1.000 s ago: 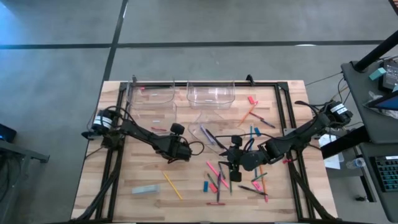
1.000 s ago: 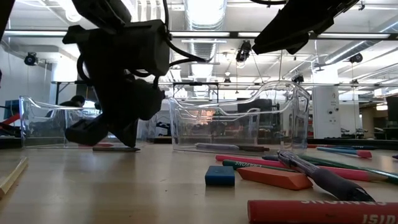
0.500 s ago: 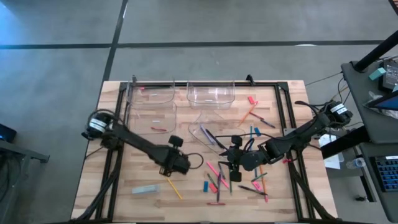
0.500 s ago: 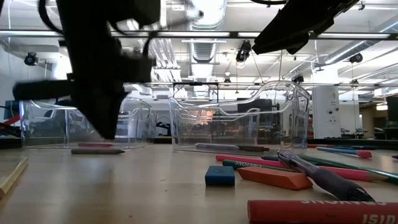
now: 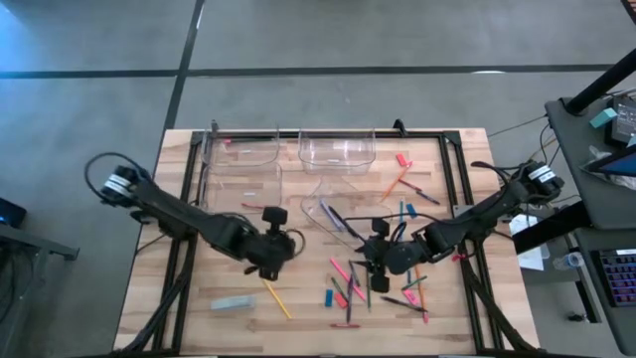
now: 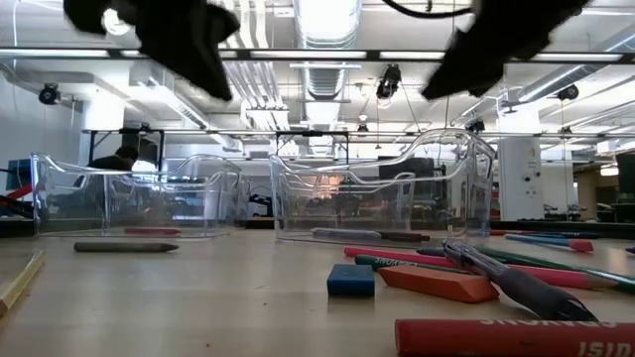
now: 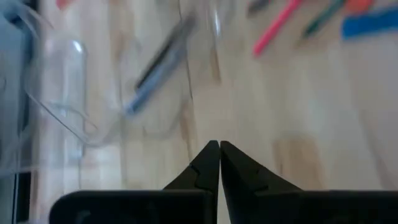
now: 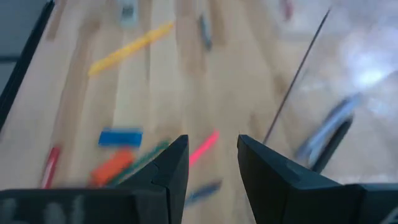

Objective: Sort crayons/erasers/pens/pencils in bins
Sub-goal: Adjust the bottom right transparent bin

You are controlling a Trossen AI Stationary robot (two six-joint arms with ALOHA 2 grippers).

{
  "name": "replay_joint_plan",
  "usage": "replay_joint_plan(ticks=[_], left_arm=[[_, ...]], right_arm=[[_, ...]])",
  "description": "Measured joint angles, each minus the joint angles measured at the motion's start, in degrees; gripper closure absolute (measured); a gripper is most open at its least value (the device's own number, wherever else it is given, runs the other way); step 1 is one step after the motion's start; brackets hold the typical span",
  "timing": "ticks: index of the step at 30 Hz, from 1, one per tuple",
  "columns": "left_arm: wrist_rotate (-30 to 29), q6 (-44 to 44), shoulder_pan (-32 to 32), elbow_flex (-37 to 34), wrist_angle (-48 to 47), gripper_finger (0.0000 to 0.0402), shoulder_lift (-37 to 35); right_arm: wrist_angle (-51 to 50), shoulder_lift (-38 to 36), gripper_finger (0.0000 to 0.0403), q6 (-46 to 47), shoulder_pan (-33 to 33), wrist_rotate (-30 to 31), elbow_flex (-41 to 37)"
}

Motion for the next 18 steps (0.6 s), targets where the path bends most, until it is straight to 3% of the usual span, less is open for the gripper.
replay_joint_plan(ticks=[7,13,18], left_arm=[[2.71,3.45,-0.04,-11.99,22.60,0.0401,-13.30],[6.25,4.85,-0.07,-24.98,46.76,0.0401,-21.89],[5.96,4.98,0.00,-31.02,52.96,0.0401,-26.38]], right_arm=[[-10.17,-1.41,0.0275,9.62,3.65,1.10,0.59],[-16.17,1.18,0.0275,15.69,1.91,1.72,0.01],[-23.06,3.99,0.0275,20.90,-1.56,1.73,0.00]])
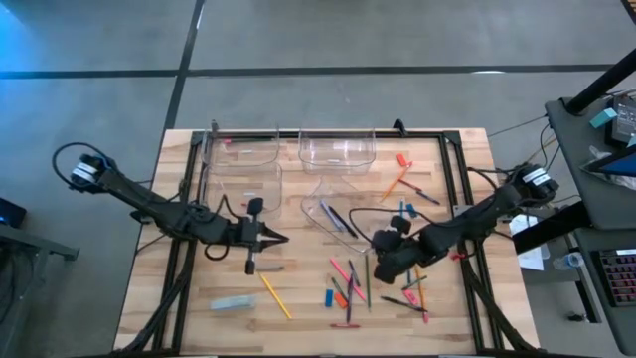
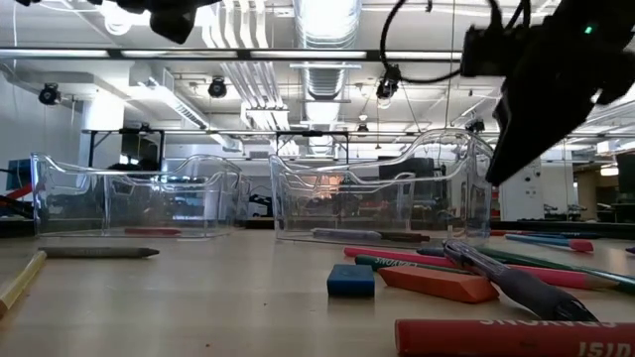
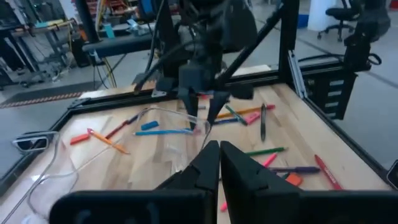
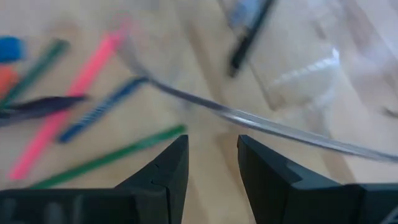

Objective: Sort crayons/erasers/pens/pencils in bins
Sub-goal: Adjust the bottom right transparent bin, then put the left gray crayon into the top right transparent bin

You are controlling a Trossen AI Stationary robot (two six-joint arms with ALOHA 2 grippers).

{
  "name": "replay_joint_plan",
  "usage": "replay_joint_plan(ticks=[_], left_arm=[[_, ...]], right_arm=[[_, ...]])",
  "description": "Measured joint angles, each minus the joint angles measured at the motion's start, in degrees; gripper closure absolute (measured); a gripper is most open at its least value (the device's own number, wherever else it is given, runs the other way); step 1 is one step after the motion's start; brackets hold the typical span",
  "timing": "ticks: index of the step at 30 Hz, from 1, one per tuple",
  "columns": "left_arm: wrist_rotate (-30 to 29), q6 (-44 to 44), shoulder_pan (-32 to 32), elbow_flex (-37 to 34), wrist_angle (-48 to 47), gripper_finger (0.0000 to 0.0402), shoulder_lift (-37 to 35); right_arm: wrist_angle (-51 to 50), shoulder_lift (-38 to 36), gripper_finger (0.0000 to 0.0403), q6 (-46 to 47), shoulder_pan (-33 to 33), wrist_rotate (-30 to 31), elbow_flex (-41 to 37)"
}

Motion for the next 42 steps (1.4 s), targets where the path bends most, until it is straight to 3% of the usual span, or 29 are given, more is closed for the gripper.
replay_joint_plan(ticks=[13,20,26,32,35,42], left_arm=[[-0.21,-0.10,-0.02,-1.01,0.70,0.0401,-0.91],[-0.21,-0.16,-0.02,-1.03,0.75,0.0401,0.70],[-0.21,-0.60,-0.02,-1.01,0.42,0.0401,1.39],[-0.17,-5.87,-0.04,-1.01,-6.13,0.0401,1.37],[0.34,-10.99,-0.03,-1.01,-12.13,0.0401,2.33],[9.12,-23.79,-0.07,-1.01,-18.54,0.0401,10.84]], right_arm=[[-3.61,0.94,0.0276,-3.76,-14.68,2.27,0.00],[-4.63,0.72,0.0276,-6.59,-22.90,6.67,0.21],[-12.22,0.19,0.0276,-6.50,-26.44,9.20,3.07],[-18.94,-4.53,0.0276,-2.37,-21.10,9.18,6.68],[-15.54,-7.27,0.0275,-2.13,-15.46,11.31,6.71],[-4.49,-8.25,0.0275,-7.07,-1.83,17.88,6.38]])
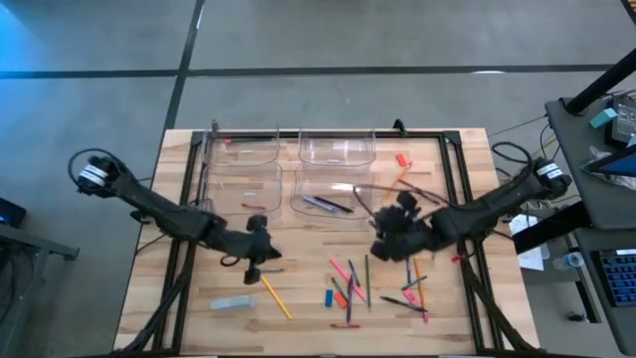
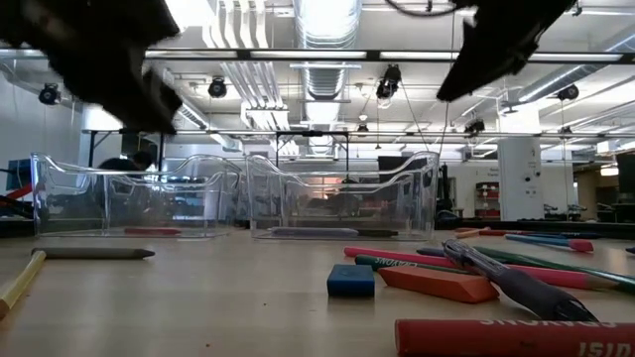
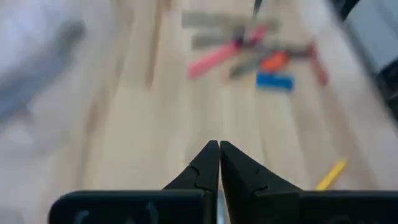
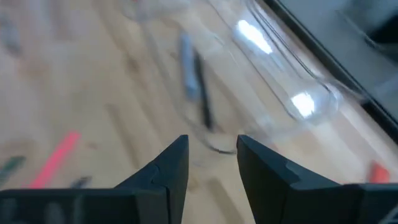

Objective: Sort crayons/erasers/pens/pencils in bins
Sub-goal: Put the left gray crayon into the top right transparent bin

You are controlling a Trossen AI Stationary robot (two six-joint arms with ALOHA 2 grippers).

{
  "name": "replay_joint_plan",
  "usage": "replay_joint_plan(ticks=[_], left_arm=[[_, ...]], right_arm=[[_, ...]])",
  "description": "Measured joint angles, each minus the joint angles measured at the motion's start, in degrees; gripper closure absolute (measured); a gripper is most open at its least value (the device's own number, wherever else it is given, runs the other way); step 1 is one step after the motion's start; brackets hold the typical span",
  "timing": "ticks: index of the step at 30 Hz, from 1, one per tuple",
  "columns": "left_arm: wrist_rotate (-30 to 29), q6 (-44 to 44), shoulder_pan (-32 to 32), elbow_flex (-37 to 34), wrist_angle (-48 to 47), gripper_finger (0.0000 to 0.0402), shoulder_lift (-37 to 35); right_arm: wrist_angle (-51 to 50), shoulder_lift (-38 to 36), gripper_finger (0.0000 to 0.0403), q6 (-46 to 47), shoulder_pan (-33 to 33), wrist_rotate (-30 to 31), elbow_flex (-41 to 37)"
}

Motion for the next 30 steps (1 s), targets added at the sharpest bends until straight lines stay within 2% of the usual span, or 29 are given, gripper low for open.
replay_joint_plan(ticks=[5,14,20,26,30], left_arm=[[7.72,-2.18,-0.01,3.48,-6.04,0.0401,9.24],[9.69,-1.85,-0.07,10.39,-14.28,0.0395,15.14],[12.17,1.19,-0.15,10.86,-14.95,0.0337,14.98],[8.35,0.87,0.07,11.01,-14.78,0.0262,16.14],[6.71,0.80,0.04,12.11,-14.68,0.0245,19.36]], right_arm=[[6.20,0.74,0.0275,-3.37,5.76,3.73,0.00],[6.30,0.79,0.0275,-3.94,7.17,4.69,0.00],[6.32,0.83,0.0275,-4.06,7.17,4.71,-0.02],[6.36,0.86,0.0275,-4.20,7.17,4.70,-0.12],[6.50,0.88,0.0275,-4.29,7.17,4.72,-0.18]])
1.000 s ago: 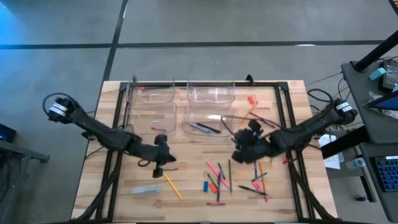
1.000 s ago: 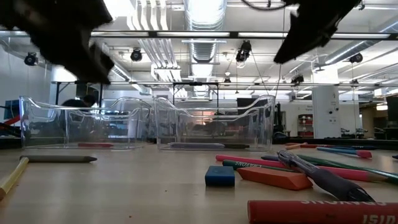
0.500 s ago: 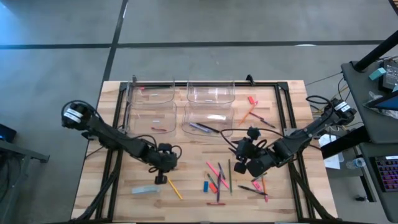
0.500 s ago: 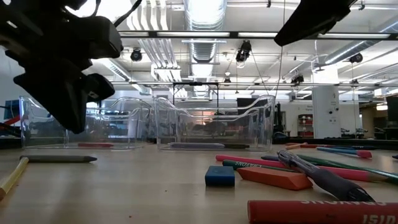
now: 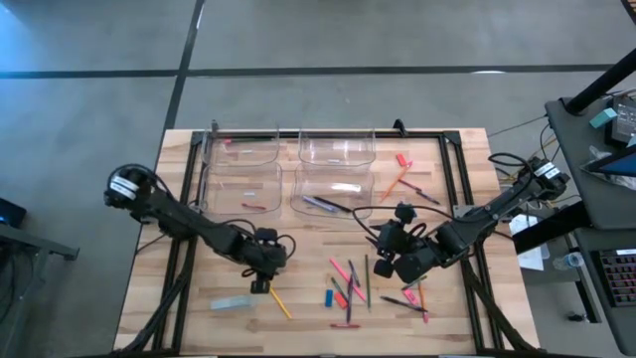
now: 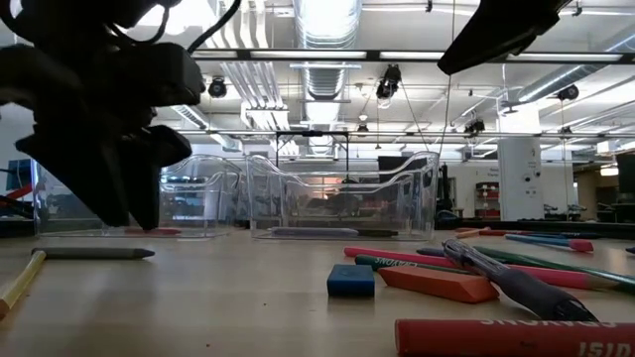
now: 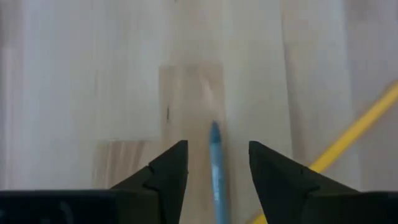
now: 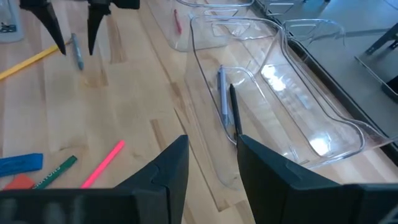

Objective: Sort crayons/erasers/pens/pencils in bins
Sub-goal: Put the left gray crayon into the top right transparent bin

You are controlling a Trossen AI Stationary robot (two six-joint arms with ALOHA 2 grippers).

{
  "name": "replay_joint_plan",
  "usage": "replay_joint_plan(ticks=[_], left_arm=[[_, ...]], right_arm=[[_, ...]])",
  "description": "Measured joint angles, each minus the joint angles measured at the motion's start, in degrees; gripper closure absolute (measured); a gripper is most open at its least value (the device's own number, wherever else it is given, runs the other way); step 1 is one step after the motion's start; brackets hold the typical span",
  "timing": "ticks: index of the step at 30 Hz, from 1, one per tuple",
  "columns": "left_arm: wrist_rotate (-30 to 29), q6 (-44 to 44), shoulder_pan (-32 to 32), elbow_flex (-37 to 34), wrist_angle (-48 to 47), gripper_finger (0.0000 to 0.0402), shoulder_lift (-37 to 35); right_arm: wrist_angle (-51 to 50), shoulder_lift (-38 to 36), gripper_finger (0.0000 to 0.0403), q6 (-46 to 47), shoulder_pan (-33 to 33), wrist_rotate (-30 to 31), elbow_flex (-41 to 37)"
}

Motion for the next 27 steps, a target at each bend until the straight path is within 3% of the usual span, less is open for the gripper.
replay_joint_plan(ticks=[11,22,27], left_arm=[[-1.45,0.36,-0.07,4.62,-4.99,0.0251,9.13],[-4.13,1.72,0.02,5.74,-6.67,0.0387,14.69],[-4.63,2.70,0.04,5.67,-6.68,0.0392,13.48]], right_arm=[[0.13,0.00,0.0275,0.02,0.00,0.00,-0.46],[1.59,0.00,0.0275,0.10,0.00,-0.02,-0.52],[1.72,0.00,0.0275,-0.29,0.00,0.00,-0.52]])
